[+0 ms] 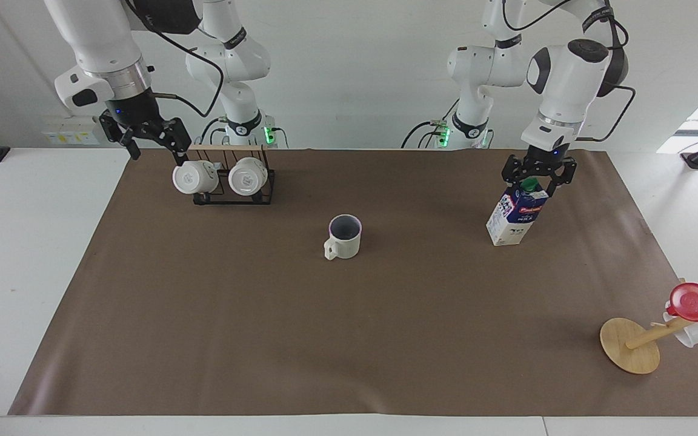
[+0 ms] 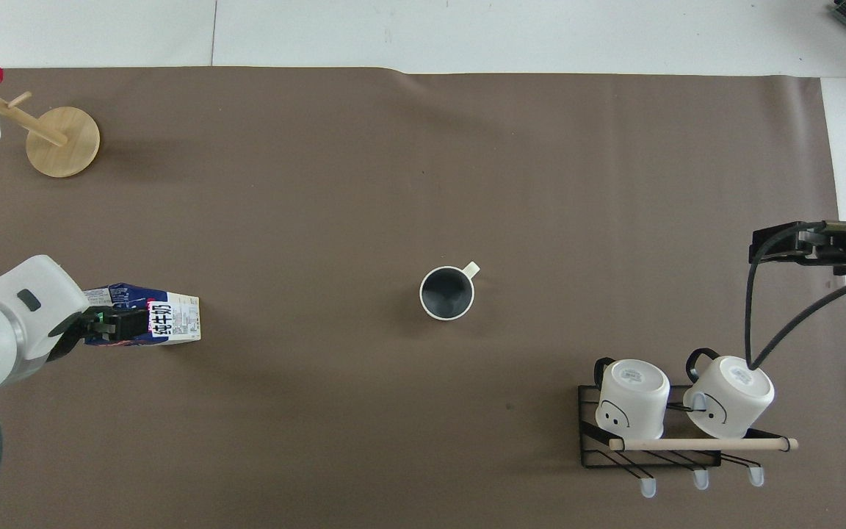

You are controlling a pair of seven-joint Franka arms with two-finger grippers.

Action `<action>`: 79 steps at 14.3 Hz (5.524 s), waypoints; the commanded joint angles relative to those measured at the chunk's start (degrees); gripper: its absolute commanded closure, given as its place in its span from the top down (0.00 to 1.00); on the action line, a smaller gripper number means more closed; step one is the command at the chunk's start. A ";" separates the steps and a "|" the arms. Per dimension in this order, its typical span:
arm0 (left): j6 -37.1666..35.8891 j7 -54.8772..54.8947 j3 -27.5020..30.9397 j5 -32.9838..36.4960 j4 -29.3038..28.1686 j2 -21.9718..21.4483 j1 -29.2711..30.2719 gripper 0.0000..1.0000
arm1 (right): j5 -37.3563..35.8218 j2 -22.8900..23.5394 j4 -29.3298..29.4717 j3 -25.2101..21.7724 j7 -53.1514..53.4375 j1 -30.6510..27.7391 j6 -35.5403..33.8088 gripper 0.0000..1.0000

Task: Place cup and milk on table
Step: 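Lift the milk carton with the left gripper, then carry the milk carton with the left gripper beside the white mug, then lower the carton, open the left gripper and withdraw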

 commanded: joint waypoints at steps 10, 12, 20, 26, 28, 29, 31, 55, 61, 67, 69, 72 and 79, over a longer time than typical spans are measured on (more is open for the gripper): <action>-3.83 -0.70 0.65 1.34 0.23 1.51 0.16 0.91 | 0.48 -0.50 3.02 -0.04 -6.60 -0.37 -6.76 1.00; -6.46 -0.96 0.56 1.34 2.34 1.87 -0.28 0.86 | -0.33 -0.32 3.11 -0.21 -6.88 -0.72 -6.42 1.00; -6.82 -0.97 0.56 1.34 2.96 1.87 -0.55 0.56 | 1.85 -0.32 3.20 0.31 -5.83 -0.28 -7.29 1.00; -12.79 -1.31 0.47 1.17 10.68 4.41 -1.33 0.50 | 1.78 -0.14 4.16 -0.04 -5.74 -0.46 -7.65 1.00; -14.99 -3.50 0.47 0.73 14.02 5.73 -2.82 0.50 | 1.60 -0.23 3.99 -0.04 -5.74 -0.54 -7.64 1.00; -15.61 -6.12 0.47 0.64 15.17 6.52 -4.22 0.50 | 1.17 -0.23 3.99 -0.04 -5.82 -0.54 -7.56 1.00; -16.14 -11.84 0.56 0.64 17.11 7.57 -7.47 0.50 | 1.16 -0.32 3.90 -0.04 -6.00 -0.54 -7.64 1.00; -11.13 -36.38 0.38 -2.18 30.48 25.86 -28.41 0.50 | 1.42 -0.50 3.55 -0.30 -5.82 -0.81 -7.56 1.00; -10.16 -36.65 0.38 -2.18 28.80 25.77 -28.76 0.77 | 1.51 -0.50 3.46 -0.30 -5.74 -0.81 -7.56 1.00; -18.66 -36.04 0.47 -2.88 33.88 23.94 -27.97 1.00 | 1.51 -0.50 3.20 -0.39 -5.74 -0.89 -7.56 1.00; -24.90 -35.77 0.56 -2.88 37.31 23.14 -27.35 1.00 | 1.51 -0.50 3.20 -0.39 -5.74 -0.89 -7.56 1.00; -28.79 -33.85 1.43 -2.70 38.65 20.42 -26.65 1.00 | 1.51 -0.50 3.20 -0.39 -5.74 -0.89 -7.56 1.00; -33.89 -18.65 1.26 -3.05 44.71 20.32 -12.17 1.00 | 1.69 -0.50 3.20 -0.39 -5.65 -1.25 -7.38 1.00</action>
